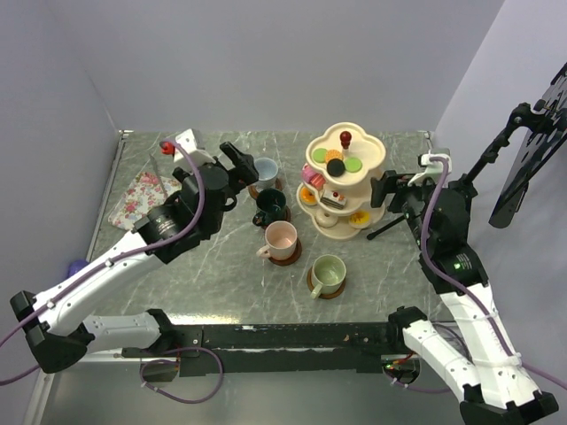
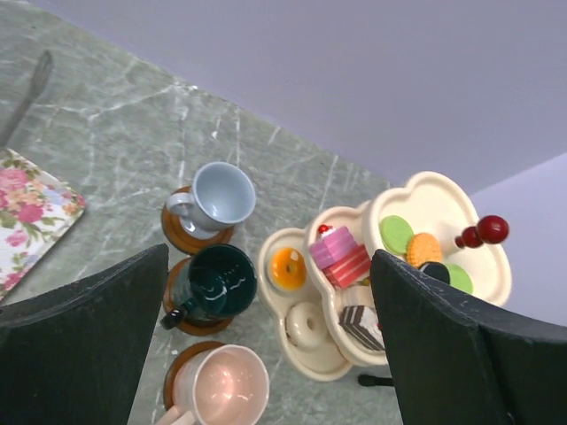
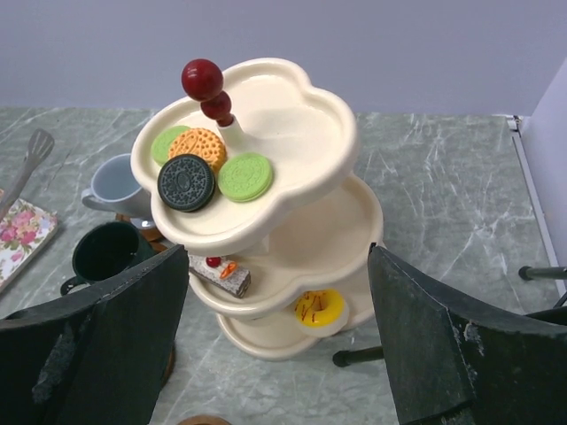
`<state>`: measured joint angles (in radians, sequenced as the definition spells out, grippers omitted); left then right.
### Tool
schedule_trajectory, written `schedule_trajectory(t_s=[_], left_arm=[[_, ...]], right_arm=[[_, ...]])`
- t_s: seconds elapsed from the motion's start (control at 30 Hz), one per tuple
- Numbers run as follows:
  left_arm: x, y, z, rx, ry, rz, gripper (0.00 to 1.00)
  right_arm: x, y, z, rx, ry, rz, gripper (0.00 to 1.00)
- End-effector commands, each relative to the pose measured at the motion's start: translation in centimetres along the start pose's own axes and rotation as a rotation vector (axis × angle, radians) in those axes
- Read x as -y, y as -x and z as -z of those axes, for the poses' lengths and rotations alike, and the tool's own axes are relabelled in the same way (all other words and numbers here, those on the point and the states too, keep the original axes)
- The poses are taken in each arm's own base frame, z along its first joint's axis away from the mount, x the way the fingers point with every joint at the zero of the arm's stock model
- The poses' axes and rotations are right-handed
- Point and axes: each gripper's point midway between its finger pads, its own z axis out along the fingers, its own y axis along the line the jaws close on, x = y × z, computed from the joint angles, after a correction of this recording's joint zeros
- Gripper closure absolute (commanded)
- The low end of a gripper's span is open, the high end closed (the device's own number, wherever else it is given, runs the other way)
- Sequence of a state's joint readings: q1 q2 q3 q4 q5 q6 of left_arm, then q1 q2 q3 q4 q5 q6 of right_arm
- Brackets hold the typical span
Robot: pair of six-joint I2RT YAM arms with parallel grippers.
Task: Serve the afternoon tea
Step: Reset both arms
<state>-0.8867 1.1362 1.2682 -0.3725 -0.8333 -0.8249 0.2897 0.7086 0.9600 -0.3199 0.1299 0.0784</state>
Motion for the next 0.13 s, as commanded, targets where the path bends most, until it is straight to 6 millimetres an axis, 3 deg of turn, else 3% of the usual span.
schedule_trajectory(t_s=[0.0,0.1], left_arm=[[-0.11,2.67,0.61,0.071,0.022,0.029,0.00],[0.41,3.16,0.56,0.079,0.015,0.034,0.00]], right_arm=[[0.09,1.22,-0.14,0.048,0.000,0.015,0.12],[0.14,1.57,-0.09,0.053,-0.003,0.021,0.12]])
